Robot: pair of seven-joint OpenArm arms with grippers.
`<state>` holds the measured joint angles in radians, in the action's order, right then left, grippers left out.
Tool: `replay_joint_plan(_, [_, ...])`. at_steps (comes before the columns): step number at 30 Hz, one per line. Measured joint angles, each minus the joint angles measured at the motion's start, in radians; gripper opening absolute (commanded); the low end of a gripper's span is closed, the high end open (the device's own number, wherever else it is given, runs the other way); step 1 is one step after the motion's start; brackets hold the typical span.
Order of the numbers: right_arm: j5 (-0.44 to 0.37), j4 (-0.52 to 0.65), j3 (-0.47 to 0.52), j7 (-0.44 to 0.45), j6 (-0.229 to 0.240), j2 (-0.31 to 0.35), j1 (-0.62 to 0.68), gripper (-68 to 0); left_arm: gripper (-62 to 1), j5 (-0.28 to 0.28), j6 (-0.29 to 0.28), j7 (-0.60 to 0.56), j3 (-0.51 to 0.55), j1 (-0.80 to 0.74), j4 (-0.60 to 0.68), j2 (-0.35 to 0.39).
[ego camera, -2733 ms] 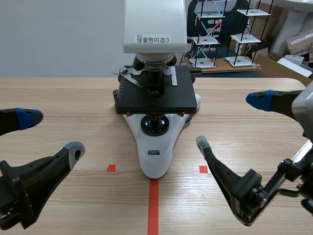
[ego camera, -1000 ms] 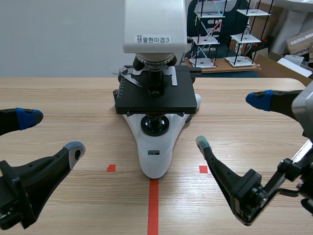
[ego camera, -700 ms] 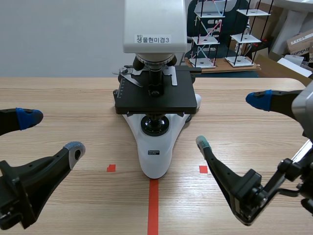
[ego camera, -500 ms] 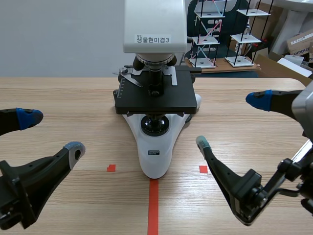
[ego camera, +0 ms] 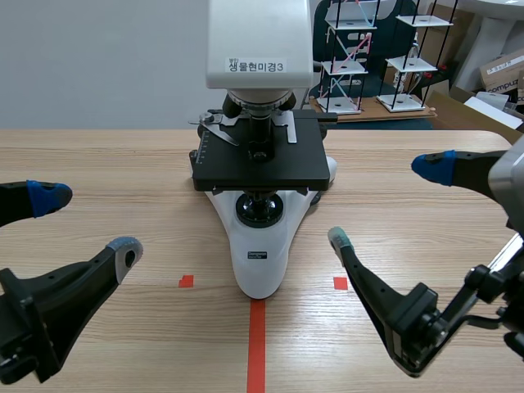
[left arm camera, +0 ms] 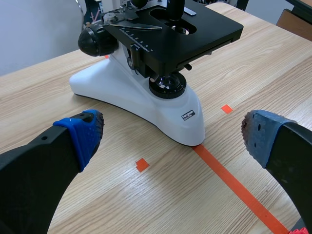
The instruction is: Return to the home posture
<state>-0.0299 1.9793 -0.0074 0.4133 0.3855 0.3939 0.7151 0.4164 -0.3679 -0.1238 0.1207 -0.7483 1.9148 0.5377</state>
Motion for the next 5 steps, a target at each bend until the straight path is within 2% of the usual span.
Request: replay_joint_plan(5, [0.0, 0.0, 0.0, 0.0, 0.0, 0.0, 0.0, -6.7, -1.1, 0.0, 0.0, 0.0, 0.0, 0.0, 0.0, 0.0])
